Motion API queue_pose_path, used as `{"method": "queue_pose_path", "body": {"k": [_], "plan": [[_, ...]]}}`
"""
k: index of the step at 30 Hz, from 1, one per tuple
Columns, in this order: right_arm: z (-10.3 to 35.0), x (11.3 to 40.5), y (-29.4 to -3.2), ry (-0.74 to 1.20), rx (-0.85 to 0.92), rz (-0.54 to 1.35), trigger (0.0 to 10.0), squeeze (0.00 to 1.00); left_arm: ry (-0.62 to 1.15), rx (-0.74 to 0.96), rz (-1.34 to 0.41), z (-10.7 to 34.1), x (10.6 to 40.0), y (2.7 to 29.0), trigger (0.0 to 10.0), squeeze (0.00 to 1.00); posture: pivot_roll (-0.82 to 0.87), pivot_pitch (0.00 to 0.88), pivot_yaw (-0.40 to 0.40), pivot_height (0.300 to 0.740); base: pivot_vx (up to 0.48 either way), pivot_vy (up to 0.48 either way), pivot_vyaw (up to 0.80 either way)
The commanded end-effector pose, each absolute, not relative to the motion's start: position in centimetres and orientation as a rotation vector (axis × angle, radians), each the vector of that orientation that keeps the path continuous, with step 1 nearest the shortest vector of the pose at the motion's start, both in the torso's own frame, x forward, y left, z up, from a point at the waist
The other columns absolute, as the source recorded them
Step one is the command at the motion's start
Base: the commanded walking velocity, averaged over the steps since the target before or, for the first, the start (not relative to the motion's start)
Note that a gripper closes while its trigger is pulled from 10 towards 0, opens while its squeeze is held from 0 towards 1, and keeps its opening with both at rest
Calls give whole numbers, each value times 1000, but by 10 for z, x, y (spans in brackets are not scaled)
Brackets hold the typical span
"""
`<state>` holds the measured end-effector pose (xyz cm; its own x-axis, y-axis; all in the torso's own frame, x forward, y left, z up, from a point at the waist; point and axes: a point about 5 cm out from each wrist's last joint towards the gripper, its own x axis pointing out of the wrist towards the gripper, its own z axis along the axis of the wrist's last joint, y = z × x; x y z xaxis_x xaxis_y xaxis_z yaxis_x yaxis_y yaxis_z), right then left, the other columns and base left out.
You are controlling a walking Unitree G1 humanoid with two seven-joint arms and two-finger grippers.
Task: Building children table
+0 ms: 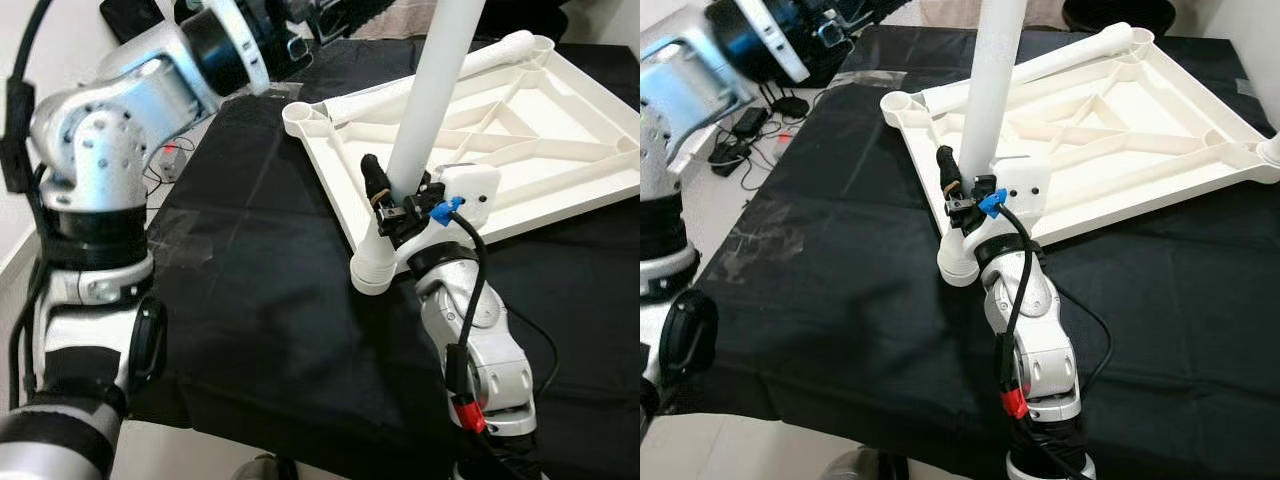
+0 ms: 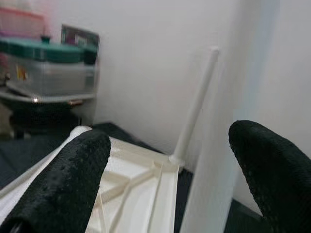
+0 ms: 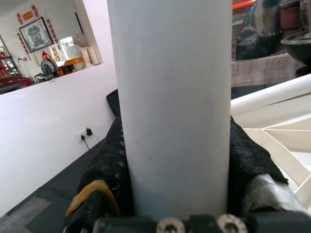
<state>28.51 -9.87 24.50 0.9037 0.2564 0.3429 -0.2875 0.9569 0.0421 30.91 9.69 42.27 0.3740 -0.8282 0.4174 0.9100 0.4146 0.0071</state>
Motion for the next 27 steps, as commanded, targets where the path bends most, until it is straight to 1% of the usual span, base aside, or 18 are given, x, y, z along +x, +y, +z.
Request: {"method": "queue_pose_path", "body": {"k": [1, 5, 8, 9, 12, 14, 18, 22, 25, 27], "plan": [[231, 285, -92, -275, 103, 324, 0, 0, -353, -226, -1147, 424, 311, 95, 10000, 0, 29, 185, 87, 740, 0, 0, 0], [233, 284, -90, -289, 108, 344, 0, 0, -312, -222, -1157, 421, 321, 92, 10000, 0, 29, 185, 87, 740, 0, 0, 0], [234, 283, -88, -295, 108, 358, 0, 0, -296, -227, -1205, 421, 325, 89, 10000, 0, 30, 188, 92, 740, 0, 0, 0], [235, 283, -87, -298, 105, 367, 0, 0, -289, -255, -1292, 422, 323, 85, 10000, 0, 30, 188, 95, 740, 0, 0, 0], [235, 282, -86, -298, 104, 368, 0, 0, -290, -262, -1321, 423, 322, 84, 10000, 0, 30, 188, 95, 740, 0, 0, 0], [235, 282, -86, -300, 106, 370, 0, 0, -298, -249, -1397, 424, 316, 83, 10000, 0, 31, 188, 96, 740, 0, 0, 0], [235, 282, -85, -300, 107, 373, 0, 0, -309, -231, -1453, 424, 308, 86, 10000, 0, 34, 189, 95, 740, 0, 0, 0], [235, 282, -84, -306, 109, 383, 0, 0, -322, -158, -1450, 423, 300, 88, 10000, 0, 36, 189, 94, 740, 0, 0, 0], [236, 282, -83, -308, 109, 387, 0, 0, -323, -136, -1443, 423, 299, 88, 10000, 0, 36, 189, 94, 740, 0, 0, 0], [238, 281, -80, -324, 104, 419, 0, 0, -313, -75, -1412, 420, 293, 84, 10000, 0, 37, 189, 94, 740, 0, 0, 0]]}}
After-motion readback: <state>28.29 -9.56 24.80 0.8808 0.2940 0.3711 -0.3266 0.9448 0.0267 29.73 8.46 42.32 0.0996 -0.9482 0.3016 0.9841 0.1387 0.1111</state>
